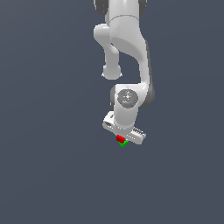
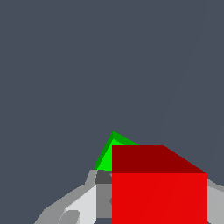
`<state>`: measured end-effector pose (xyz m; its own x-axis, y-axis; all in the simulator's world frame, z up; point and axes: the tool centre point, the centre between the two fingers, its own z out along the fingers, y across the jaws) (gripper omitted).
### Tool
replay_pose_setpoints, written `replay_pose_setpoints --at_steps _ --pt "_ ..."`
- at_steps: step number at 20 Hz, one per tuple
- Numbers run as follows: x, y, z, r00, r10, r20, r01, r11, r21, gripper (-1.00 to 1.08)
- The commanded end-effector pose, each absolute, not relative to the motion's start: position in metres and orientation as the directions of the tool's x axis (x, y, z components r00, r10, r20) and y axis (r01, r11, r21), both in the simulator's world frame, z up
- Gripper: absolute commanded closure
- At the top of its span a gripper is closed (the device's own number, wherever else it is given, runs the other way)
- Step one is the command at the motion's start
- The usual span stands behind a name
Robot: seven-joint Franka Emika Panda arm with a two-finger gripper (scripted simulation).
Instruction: Stack the red cube on top of the green cube.
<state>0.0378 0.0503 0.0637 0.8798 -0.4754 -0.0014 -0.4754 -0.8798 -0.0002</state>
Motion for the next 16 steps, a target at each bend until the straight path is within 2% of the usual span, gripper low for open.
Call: replay_pose_setpoints --at_steps 1,8,9,16 --pt "0.0388 0.0601 0.0615 0.879 -0.477 0.000 -0.477 -0.879 0.000 1.08" --pt "0.0405 0.0612 0.0611 0.879 -0.478 0.000 -0.478 -0.879 0.000 1.08" --pt "0.0405 0.0612 0.0611 0.879 -0.478 0.000 -0.478 -0.879 0.000 -0.92" --pt "0.0405 0.0612 0.0611 0.879 -0.478 0.000 -0.478 -0.879 0.000 -0.92"
